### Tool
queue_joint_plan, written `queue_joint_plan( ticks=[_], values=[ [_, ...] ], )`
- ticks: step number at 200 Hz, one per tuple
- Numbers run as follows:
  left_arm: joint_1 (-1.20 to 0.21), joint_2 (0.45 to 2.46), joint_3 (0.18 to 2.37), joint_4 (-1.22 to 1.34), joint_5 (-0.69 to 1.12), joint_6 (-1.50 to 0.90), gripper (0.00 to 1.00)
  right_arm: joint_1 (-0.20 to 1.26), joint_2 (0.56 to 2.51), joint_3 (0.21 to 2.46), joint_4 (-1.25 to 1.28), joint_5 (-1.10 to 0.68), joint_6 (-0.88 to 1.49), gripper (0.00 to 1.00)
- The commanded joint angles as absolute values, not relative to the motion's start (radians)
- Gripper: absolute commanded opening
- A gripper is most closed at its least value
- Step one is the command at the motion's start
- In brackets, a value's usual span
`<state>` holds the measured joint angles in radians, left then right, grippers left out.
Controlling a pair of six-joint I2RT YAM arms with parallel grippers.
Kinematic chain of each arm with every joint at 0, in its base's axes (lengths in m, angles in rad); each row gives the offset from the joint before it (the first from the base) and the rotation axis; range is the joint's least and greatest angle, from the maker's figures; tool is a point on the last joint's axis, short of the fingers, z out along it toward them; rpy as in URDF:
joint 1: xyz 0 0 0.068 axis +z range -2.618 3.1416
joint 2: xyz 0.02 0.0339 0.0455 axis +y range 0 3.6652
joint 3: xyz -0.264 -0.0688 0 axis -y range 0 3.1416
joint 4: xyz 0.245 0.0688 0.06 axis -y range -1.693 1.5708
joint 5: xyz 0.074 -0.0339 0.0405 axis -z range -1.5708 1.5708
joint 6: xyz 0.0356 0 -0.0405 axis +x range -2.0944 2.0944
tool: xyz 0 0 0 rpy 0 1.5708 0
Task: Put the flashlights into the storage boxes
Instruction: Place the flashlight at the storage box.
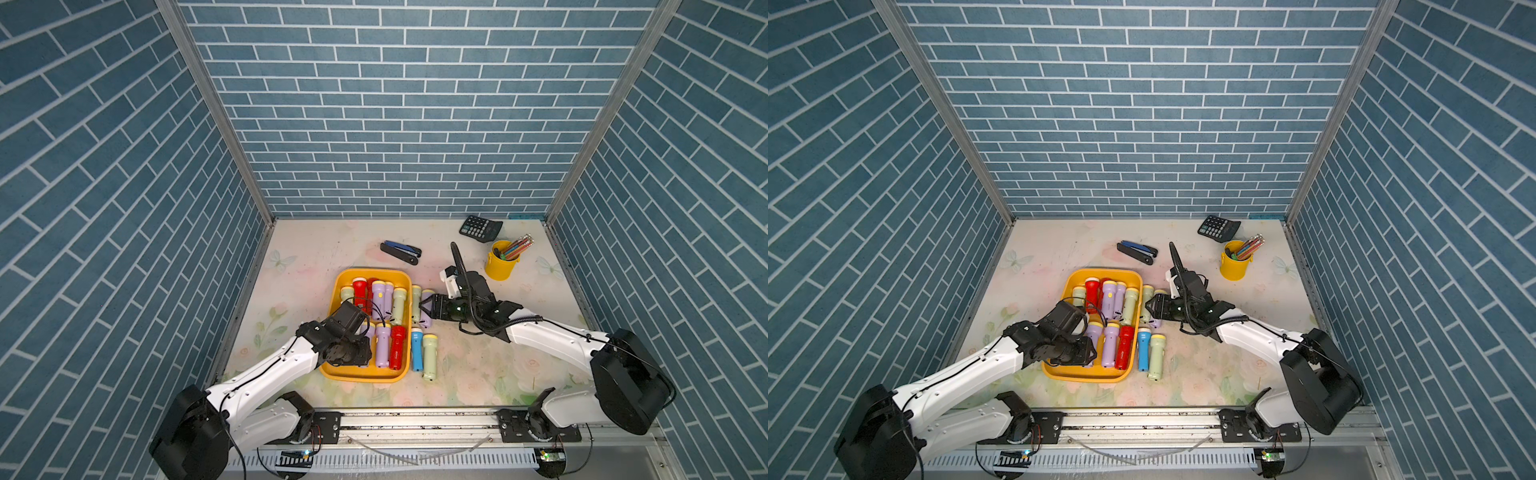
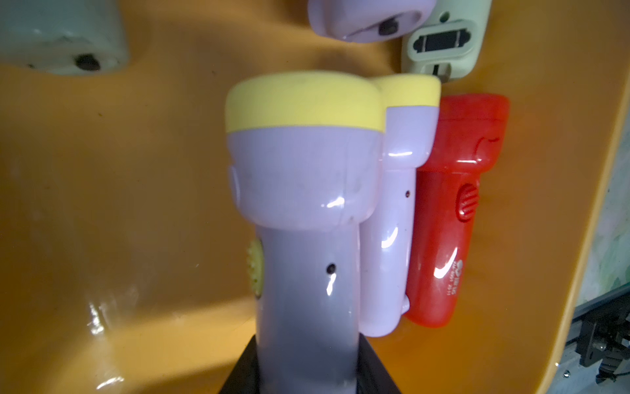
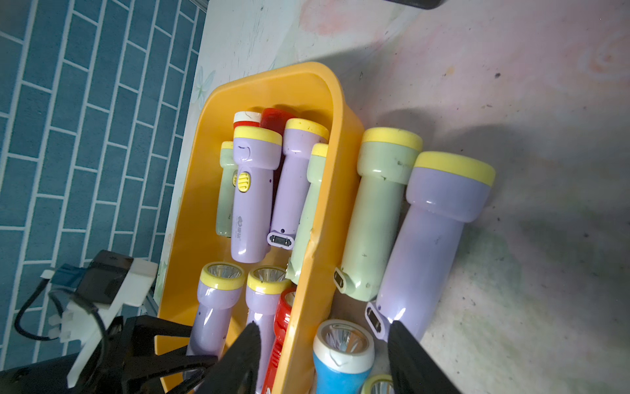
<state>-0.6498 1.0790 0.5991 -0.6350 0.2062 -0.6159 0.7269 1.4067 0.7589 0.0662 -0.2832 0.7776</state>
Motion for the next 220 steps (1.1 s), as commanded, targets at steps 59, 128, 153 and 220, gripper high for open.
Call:
queue_joint_plan(
  ticks=[59, 128, 153, 220],
  values=[
    [-0.643, 1.149, 0.577, -0.54, 0.226, -0.621, 0.36, 0.731, 1.388, 0.745, 0.074, -0.264, 0.767, 0.6],
    [-0.643, 1.187, 0.595, -0.525, 0.218, -0.614, 0.42, 0.73, 1.397, 0.753, 0.07, -0.268, 0.764, 0.6],
    [-0.643, 1.188, 0.598, -0.528, 0.215, -0.613, 0.45, 0.731, 1.397, 0.755, 0.067, -0.265, 0.764, 0.6],
    [-0.643, 1.174, 0.623, -0.568, 0.19, -0.604, 0.5, 0.731, 1.404, 0.762, 0.065, -0.268, 0.762, 0.6]
  ],
)
